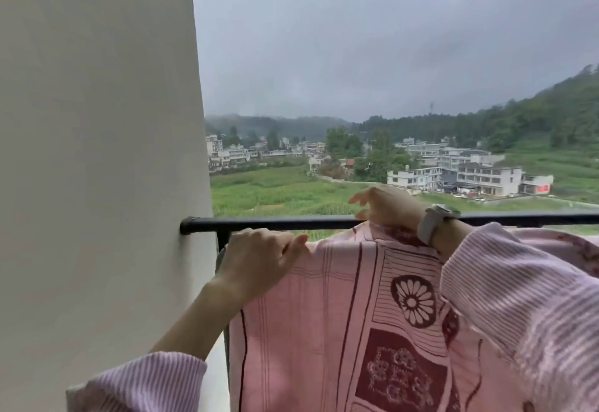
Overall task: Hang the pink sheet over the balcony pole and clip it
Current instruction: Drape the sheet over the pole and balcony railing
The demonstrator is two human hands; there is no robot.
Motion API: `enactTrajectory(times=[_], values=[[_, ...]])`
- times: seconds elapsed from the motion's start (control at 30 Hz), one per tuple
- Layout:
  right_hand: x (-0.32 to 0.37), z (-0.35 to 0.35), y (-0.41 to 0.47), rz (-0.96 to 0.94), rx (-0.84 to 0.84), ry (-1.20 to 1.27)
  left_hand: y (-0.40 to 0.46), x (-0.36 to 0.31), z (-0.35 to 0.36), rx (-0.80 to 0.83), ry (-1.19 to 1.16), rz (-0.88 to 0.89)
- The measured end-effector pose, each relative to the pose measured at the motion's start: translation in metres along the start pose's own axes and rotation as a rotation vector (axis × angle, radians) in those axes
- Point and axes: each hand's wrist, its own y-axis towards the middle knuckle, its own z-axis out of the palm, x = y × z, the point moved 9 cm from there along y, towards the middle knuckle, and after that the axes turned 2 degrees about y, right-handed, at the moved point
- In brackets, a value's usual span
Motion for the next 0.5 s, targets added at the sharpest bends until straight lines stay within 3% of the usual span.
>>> enactTrajectory(times=[0.1,0.23,0.37,0.5], values=[[0.034,-0.021,-0.033,-0.159,-0.189,0.098,-0.017,0.016,-0.007,-0.157,-0.045,-0.01],[0.087,-0.005,-0.084,-0.317,-0.246,0.086,-0.039,0.056,-0.002,-0.115,-0.275,-0.131],[0.072,-0.002,-0.104,-0.282,-0.472,0.074,-0.048,0.062,-0.013,-0.256,-0.429,-0.21],[0.056,-0.011,-0.113,-0.256,-0.518,0.125,-0.044,0.063,-0.022,-0.346,-0.436,-0.328]])
